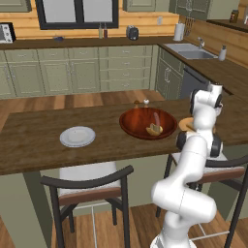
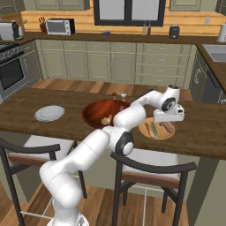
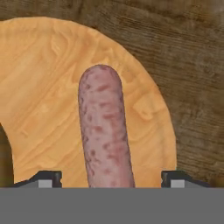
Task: Place one bun and one sausage from the bowl on each plate.
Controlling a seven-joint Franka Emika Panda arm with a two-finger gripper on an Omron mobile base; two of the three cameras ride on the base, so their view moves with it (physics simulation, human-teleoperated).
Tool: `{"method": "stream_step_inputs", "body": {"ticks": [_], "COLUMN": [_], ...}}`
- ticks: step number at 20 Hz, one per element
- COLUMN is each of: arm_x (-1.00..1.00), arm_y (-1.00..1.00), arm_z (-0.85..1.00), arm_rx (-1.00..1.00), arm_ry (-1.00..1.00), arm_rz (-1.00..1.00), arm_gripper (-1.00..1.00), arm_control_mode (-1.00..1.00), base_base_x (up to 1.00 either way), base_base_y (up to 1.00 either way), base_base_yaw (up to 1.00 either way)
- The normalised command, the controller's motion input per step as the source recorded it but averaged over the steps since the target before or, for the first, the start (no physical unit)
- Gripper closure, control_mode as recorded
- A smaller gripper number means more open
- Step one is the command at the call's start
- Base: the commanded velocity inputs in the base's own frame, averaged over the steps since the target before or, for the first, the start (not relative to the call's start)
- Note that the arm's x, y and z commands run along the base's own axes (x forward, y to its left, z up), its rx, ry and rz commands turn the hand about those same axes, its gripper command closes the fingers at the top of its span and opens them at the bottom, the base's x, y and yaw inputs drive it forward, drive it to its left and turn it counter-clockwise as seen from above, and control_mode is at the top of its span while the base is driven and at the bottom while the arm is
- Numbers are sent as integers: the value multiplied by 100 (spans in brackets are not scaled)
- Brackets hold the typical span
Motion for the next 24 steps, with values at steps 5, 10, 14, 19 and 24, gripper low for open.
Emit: {"method": "stream_step_inputs", "body": {"ticks": [5, 10, 14, 19, 24], "arm_x": [-39, -61, -38, -46, -74], "arm_y": [50, 100, 100, 100, 100], "arm_z": [78, 64, 23, 1, 0], "arm_rx": [0, -5, -6, -10, -15], "arm_ry": [-3, 1, 10, 9, 0], "arm_rz": [0, 0, 0, 0, 2], "arm_gripper": [-100, -100, -100, -100, -100], "arm_control_mode": [-100, -100, -100, -100, -100], "base_base_x": [0, 0, 0, 0, 0], "base_base_y": [0, 0, 0, 0, 0], "base_base_yaw": [0, 0, 0, 0, 0]}}
